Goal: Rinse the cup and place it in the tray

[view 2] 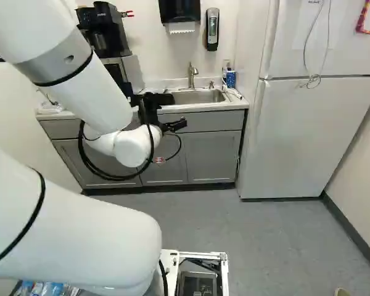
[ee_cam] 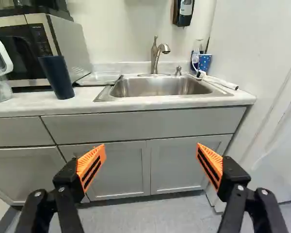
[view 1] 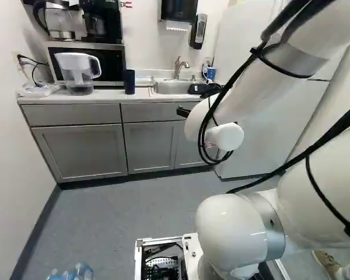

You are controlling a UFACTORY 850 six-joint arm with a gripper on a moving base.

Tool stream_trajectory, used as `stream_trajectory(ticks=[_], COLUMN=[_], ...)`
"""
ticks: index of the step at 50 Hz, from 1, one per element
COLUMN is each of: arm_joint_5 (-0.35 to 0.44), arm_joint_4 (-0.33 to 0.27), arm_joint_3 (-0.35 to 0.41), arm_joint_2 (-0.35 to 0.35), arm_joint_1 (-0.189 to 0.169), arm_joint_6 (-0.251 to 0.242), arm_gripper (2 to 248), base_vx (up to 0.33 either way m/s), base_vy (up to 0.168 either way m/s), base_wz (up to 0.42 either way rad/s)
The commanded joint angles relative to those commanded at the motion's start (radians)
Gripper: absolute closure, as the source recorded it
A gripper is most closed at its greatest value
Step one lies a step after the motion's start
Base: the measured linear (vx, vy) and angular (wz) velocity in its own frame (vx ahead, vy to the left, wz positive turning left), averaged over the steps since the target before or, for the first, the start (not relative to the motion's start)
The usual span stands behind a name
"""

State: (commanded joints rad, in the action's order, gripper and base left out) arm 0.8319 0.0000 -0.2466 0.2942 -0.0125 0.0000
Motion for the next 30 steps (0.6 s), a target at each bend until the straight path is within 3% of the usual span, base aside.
stream_trajectory(ticks=[30], arm_joint_5=[-0.035], arm_joint_4=[0.0], arm_joint_3=[-0.083], arm_joint_2=[-0.015], arm_joint_1=[0.001], arm_joint_6=[0.0], arm_gripper=[3], base_vx=[0.0], base_vy=[0.0], base_wz=[0.0])
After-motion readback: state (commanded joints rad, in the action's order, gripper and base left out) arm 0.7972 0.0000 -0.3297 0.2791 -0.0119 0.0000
